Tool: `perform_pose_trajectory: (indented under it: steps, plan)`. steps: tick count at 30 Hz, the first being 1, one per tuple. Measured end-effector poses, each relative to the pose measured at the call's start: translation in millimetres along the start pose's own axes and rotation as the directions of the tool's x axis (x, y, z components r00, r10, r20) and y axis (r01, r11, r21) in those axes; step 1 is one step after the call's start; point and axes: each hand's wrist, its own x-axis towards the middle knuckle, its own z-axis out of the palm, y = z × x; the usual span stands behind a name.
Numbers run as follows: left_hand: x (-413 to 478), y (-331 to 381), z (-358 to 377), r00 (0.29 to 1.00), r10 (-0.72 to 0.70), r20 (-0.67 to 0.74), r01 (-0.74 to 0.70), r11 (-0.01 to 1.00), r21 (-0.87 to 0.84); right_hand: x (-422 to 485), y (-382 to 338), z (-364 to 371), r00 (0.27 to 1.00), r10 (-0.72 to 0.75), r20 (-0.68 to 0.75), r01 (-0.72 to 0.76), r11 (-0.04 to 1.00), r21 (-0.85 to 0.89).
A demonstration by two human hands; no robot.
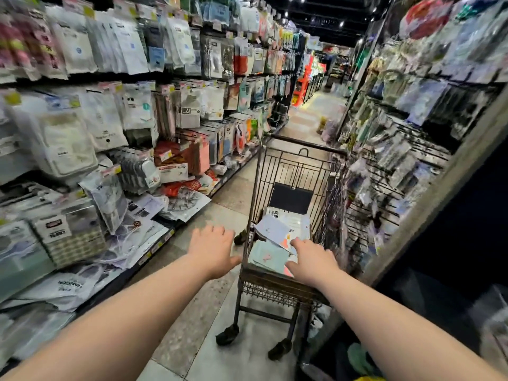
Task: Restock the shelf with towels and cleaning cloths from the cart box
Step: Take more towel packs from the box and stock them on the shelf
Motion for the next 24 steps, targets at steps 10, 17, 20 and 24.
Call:
perform_pose_trajectory:
  steps: [10, 17, 20, 24]
  plan:
    - [157, -1, 6, 0.990, 0.121, 0.066, -0.125, 0.990, 0.065, 160, 35, 9, 0.994, 0.063, 0.086, -0.069, 0.995, 0.069]
    - [281, 42, 12, 0.960, 0.231, 0.157, -0.241, 0.969, 0.048, 247, 103, 25, 0.967, 0.198, 0.161, -0.229, 0.952, 0.203]
    - [317, 60, 24, 0.940, 0.270, 0.211, -0.286, 0.957, 0.052, 276, 140, 56, 0.939, 0.261, 0.226, -0.314, 0.916, 0.247]
    - [356, 78, 44, 0.898, 0.347, 0.270, -0.383, 0.920, 0.089, 275, 154, 61, 0.904, 0.321, 0.283, -0.403, 0.860, 0.314]
